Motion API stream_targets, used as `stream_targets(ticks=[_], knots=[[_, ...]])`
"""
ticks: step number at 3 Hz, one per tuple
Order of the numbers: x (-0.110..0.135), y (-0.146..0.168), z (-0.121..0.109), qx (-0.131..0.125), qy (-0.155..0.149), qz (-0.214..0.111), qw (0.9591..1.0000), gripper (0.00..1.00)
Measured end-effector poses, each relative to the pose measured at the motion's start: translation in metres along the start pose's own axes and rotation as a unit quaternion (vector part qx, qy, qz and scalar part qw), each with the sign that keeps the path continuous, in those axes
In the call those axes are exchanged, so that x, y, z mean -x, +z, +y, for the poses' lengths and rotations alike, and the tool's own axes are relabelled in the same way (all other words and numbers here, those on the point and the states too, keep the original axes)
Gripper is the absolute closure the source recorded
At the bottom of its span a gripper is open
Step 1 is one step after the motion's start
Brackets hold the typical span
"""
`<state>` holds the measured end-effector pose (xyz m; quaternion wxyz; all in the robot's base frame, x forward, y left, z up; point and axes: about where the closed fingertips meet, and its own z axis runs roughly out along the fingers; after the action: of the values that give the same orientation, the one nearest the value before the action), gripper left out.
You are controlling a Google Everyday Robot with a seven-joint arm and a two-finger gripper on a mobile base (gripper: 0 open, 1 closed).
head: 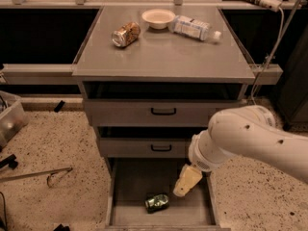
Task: Pick green can from bottom drawer and place on counter
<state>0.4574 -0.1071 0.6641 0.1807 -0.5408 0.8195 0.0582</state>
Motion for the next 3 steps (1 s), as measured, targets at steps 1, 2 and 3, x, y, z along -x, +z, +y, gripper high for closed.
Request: stream_targets(ticks=[1,2,3], knots=[[-0.013,0.072,-0.011,-0.003,0.019,-0.008,0.9998,0.0],[-0.012,0.141,-0.014,-0.005,0.032,-0.043,0.9985,0.0],[-0.012,0.141,-0.014,-0.005,0.032,-0.043,0.9985,0.0]])
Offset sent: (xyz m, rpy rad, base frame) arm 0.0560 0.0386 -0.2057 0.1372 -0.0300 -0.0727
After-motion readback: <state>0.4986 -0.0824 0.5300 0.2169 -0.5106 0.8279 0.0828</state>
